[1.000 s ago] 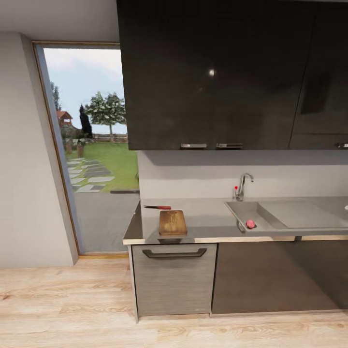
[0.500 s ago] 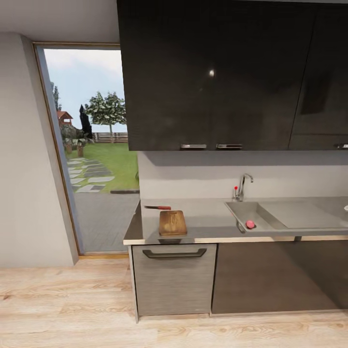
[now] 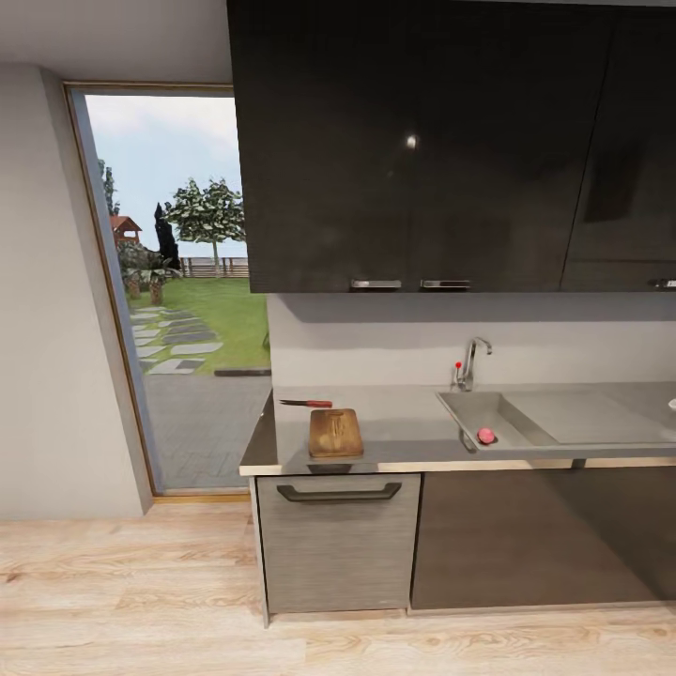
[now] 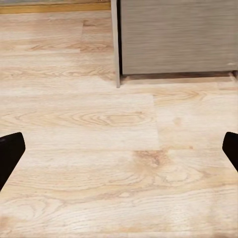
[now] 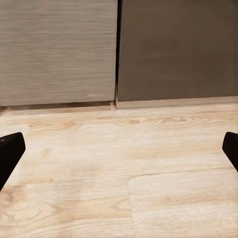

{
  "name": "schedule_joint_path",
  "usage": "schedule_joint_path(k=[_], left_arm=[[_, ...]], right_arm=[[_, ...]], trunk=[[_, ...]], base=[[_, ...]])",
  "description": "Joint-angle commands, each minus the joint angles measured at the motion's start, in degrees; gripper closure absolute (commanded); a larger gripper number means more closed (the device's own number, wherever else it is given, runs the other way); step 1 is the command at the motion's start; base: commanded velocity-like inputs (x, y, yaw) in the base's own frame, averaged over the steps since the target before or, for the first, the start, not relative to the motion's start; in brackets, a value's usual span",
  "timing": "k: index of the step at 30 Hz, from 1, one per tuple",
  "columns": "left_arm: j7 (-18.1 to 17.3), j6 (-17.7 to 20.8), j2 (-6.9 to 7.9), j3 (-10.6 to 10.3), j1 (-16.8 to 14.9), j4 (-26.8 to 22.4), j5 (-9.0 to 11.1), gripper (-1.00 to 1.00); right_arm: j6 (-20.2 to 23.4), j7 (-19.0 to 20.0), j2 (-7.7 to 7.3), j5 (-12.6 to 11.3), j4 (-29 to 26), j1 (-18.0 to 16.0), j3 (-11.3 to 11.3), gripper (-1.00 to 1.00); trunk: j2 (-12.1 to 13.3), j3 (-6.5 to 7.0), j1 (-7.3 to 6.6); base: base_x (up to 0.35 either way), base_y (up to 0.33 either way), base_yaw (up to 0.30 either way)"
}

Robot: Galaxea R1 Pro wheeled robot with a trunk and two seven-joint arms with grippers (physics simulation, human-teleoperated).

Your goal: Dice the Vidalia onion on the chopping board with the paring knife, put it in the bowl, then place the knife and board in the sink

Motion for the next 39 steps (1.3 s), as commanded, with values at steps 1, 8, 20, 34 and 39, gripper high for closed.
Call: schedule_joint_path(k=[1,8,20,34,39], left_arm=[[0.03,-0.07,0.01,0.02,0.04,-0.06,0.03,-1.00],[0.03,-0.07,0.02,-0.03,0.04,-0.06,0.03,-1.00],[0.03,-0.07,0.03,-0.10,0.04,-0.06,0.02,-1.00],[0.03,-0.07,0.03,-0.16,0.04,0.11,-0.03,-1.00],[0.03,-0.07,0.03,-0.16,0.04,0.11,-0.03,-1.00]], right_arm=[[-0.17,-0.22,0.01,0.05,0.05,-0.02,0.03,-1.00],[-0.23,-0.22,0.01,0.05,0.04,-0.02,0.03,-1.00],[-0.17,-0.22,0.01,0.05,0.04,-0.02,0.03,-1.00],[-0.15,-0.22,0.01,0.05,0.05,-0.02,0.03,-1.00],[-0.15,-0.22,0.01,0.05,0.04,-0.02,0.03,-1.00]], trunk=[[-0.03,-0.01,0.02],[-0.03,-0.01,0.02],[-0.03,-0.03,0.02],[-0.03,-1.10,0.02],[-0.03,-1.56,0.02]], base=[[0.000,0.000,0.000],[0.000,0.000,0.000],[0.000,0.000,0.000],[0.000,0.000,0.000],[0.000,0.000,0.000]])
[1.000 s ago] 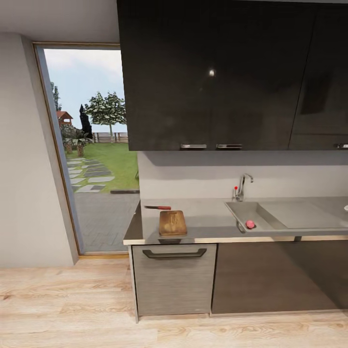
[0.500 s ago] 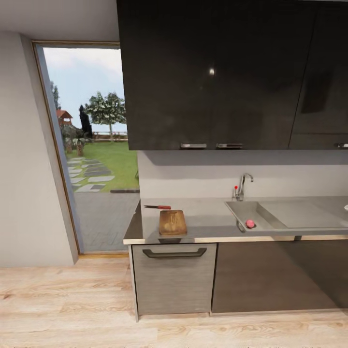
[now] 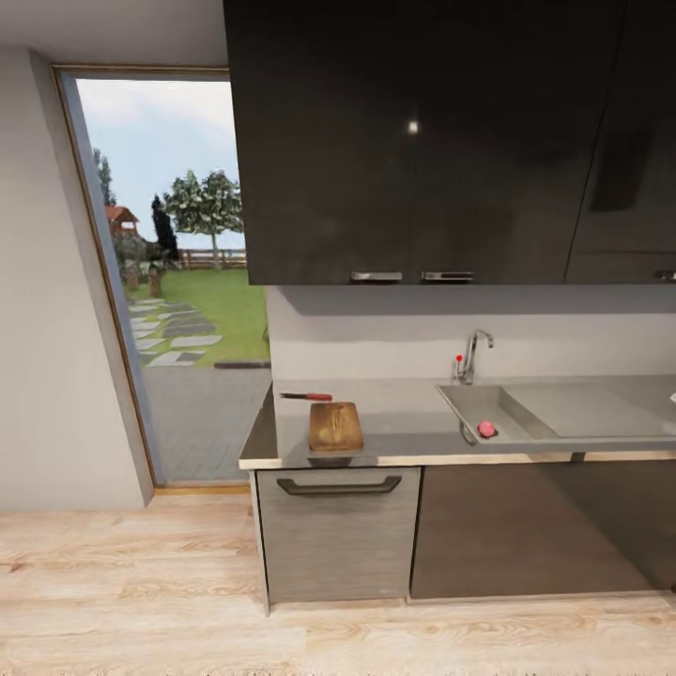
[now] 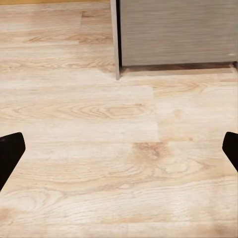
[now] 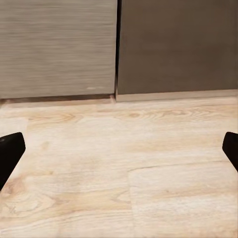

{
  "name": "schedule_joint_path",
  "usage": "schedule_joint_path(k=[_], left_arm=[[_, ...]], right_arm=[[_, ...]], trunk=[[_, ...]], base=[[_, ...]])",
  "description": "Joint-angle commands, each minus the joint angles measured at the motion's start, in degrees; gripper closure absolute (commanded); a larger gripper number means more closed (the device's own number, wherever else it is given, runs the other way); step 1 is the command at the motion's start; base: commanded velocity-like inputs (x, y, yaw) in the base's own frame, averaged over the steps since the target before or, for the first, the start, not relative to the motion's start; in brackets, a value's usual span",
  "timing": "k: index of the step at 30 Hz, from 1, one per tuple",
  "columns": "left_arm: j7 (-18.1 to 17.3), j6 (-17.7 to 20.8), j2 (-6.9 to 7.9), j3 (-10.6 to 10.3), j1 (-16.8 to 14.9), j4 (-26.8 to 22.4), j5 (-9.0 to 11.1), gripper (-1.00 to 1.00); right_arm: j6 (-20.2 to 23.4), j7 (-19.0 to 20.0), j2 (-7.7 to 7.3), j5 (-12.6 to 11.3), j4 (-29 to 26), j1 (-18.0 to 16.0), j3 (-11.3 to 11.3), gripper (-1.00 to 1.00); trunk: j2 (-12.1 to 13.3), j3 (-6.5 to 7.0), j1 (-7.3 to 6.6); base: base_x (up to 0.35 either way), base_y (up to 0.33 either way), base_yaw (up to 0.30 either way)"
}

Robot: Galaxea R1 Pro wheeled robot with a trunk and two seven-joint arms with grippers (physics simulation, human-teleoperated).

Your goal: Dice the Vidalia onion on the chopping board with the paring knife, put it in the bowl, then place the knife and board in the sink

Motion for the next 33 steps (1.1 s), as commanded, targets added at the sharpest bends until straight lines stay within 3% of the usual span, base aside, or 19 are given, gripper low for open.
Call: schedule_joint_path(k=[1,20,27,33], left_arm=[[0.03,-0.07,0.00,0.00,0.04,-0.06,0.02,-1.00],[0.03,-0.07,0.00,0.00,0.04,-0.06,0.03,-1.00],[0.03,-0.07,0.00,0.00,0.04,-0.06,0.01,-1.00],[0.03,-0.07,0.00,0.00,0.04,-0.06,0.01,-1.00]], right_arm=[[-0.16,-0.22,0.01,0.05,0.05,-0.01,0.03,-1.00],[-0.19,-0.22,-0.08,0.09,0.10,-0.01,0.03,-1.00],[-0.17,-0.22,-1.34,0.13,0.11,-0.01,0.09,-1.00],[-0.24,-0.06,-1.36,0.08,0.13,-0.01,0.16,-1.00]], trunk=[[-0.03,-0.10,0.02],[-0.03,-1.85,0.02],[-0.03,-2.31,0.02],[-0.03,-2.36,0.02]], base=[[0.000,0.000,0.000],[0.000,0.000,0.000],[0.000,0.000,0.000],[0.000,0.000,0.000]])
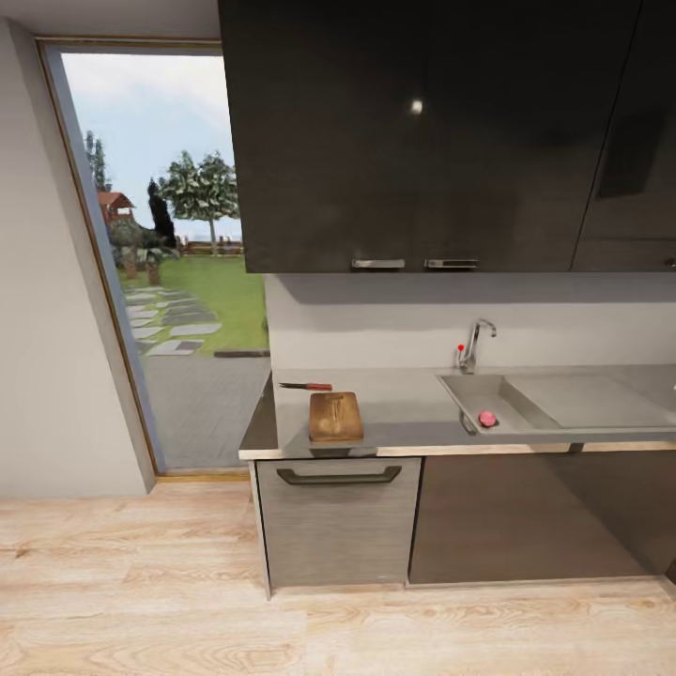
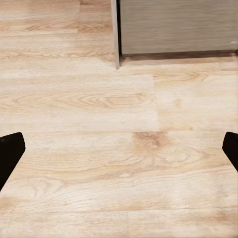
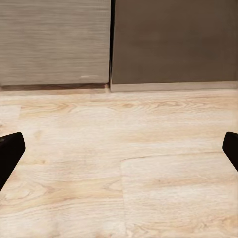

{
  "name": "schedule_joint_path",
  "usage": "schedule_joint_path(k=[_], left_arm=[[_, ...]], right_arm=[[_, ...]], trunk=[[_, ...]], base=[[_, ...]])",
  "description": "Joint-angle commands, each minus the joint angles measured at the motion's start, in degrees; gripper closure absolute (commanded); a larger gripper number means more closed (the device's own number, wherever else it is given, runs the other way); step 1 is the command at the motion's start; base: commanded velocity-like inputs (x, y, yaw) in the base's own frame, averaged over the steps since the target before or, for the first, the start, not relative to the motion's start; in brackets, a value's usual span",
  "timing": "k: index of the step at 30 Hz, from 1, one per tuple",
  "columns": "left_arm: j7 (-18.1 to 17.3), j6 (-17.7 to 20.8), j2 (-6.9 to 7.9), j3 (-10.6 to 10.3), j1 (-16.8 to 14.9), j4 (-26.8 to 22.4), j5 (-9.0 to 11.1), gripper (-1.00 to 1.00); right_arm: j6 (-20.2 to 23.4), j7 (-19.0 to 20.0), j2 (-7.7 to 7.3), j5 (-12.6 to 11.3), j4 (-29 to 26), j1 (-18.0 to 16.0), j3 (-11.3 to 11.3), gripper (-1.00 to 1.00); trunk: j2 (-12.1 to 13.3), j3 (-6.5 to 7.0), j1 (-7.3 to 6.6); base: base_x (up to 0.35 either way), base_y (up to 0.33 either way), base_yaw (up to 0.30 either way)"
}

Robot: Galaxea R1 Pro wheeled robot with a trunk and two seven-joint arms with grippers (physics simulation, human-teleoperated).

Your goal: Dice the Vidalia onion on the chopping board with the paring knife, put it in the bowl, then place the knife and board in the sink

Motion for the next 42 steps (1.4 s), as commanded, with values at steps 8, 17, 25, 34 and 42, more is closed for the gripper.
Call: schedule_joint_path(k=[8,17,25,34,42], left_arm=[[0.03,-0.07,0.00,0.00,0.04,-0.06,0.03,-1.00],[0.03,-0.07,0.00,0.00,0.04,-0.06,0.03,-1.00],[0.03,-0.07,0.00,0.00,0.04,-0.06,0.03,-1.00],[0.03,-0.07,-0.11,0.01,0.04,-0.16,0.12,-1.00],[0.03,-0.07,-0.36,0.08,0.04,0.01,0.19,-1.00]], right_arm=[[-0.16,-0.16,-0.03,0.02,0.05,-0.01,0.07,-1.00],[-0.16,-0.16,-0.06,0.06,0.05,-0.01,0.08,-1.00],[-0.16,-0.17,-0.06,0.04,0.05,-0.01,0.08,-1.00],[-0.21,-0.40,-0.10,0.08,-0.72,-0.01,-0.15,-1.00],[3.01,-7.87,-0.21,0.14,-14.34,-0.01,-0.35,-1.00]], trunk=[[-0.03,-0.01,0.02],[-0.03,-0.01,0.02],[-0.03,-0.01,0.02],[-0.03,-0.01,0.02],[-0.03,-0.01,0.02]], base=[[0.000,0.000,0.000],[0.000,0.000,0.000],[0.000,0.000,0.000],[0.000,0.000,0.000],[0.000,0.000,0.000]])
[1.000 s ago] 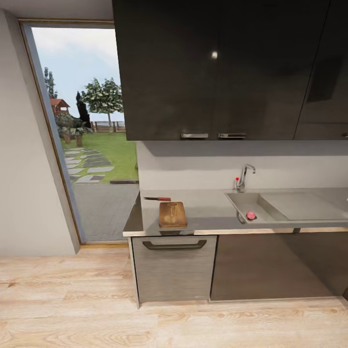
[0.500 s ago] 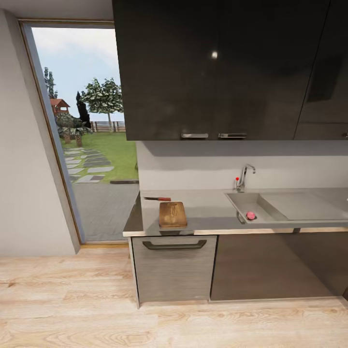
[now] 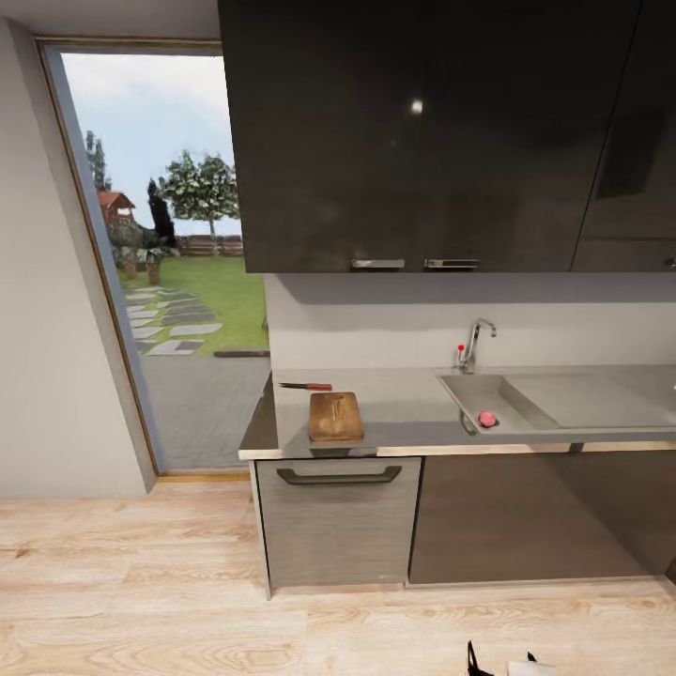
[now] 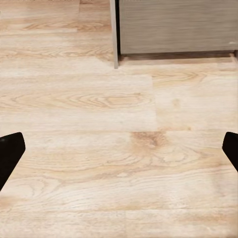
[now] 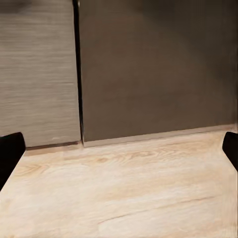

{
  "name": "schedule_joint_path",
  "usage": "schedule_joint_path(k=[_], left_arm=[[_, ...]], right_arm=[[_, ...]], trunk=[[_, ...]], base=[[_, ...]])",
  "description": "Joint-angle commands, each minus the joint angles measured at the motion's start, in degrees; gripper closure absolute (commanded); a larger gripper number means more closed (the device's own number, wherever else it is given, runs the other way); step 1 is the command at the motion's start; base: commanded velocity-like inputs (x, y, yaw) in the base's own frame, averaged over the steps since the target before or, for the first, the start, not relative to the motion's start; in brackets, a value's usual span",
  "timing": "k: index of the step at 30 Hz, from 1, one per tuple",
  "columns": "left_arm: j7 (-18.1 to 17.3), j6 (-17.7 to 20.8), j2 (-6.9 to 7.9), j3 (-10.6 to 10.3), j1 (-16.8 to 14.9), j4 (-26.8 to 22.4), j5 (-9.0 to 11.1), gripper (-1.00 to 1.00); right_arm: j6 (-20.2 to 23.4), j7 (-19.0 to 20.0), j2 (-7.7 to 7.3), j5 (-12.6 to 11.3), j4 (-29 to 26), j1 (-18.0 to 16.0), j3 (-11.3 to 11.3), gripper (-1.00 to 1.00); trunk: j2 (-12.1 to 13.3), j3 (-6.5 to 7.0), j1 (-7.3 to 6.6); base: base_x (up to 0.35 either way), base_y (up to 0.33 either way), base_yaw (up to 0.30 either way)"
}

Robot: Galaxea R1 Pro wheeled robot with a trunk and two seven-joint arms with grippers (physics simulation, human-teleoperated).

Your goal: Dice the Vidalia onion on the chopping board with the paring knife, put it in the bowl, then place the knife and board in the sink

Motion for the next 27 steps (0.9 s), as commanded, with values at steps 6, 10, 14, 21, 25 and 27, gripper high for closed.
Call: schedule_joint_path(k=[6,10,14,21,25,27], left_arm=[[0.03,-0.07,0.17,0.10,0.04,-0.12,0.05,-1.00],[0.03,-0.07,0.18,0.11,0.04,-0.13,0.05,-1.00],[0.03,-0.07,0.23,0.36,0.04,-0.13,0.05,-1.00],[0.06,-0.05,0.65,0.45,0.04,-0.09,0.05,-1.00],[0.10,0.00,0.71,0.40,0.04,0.80,0.11,-1.00],[0.11,0.01,0.71,0.39,0.04,1.90,0.12,-1.00]], right_arm=[[13.71,-4.17,0.01,0.02,-17.30,0.00,0.03,-1.00],[20.98,-4.51,0.07,0.02,-26.96,0.00,0.03,-1.00],[31.57,-4.42,0.10,-0.05,-36.30,-0.60,0.10,-1.00],[41.30,-4.56,0.30,-0.20,-42.46,-7.76,0.18,-1.00],[49.75,-4.55,0.50,-0.30,-42.94,-15.60,0.20,-1.00],[53.51,-4.53,0.83,-0.32,-42.90,-19.25,0.24,-1.00]], trunk=[[-0.02,-0.01,0.02],[-0.02,-0.01,0.02],[-0.02,-0.01,0.02],[-0.02,-0.01,0.02],[-0.02,-0.01,0.02],[-0.02,-0.01,0.02]], base=[[0.000,0.000,0.000],[0.000,0.000,0.000],[0.000,0.000,0.000],[0.000,0.000,0.000],[0.000,0.000,0.000],[0.000,0.000,0.000]])
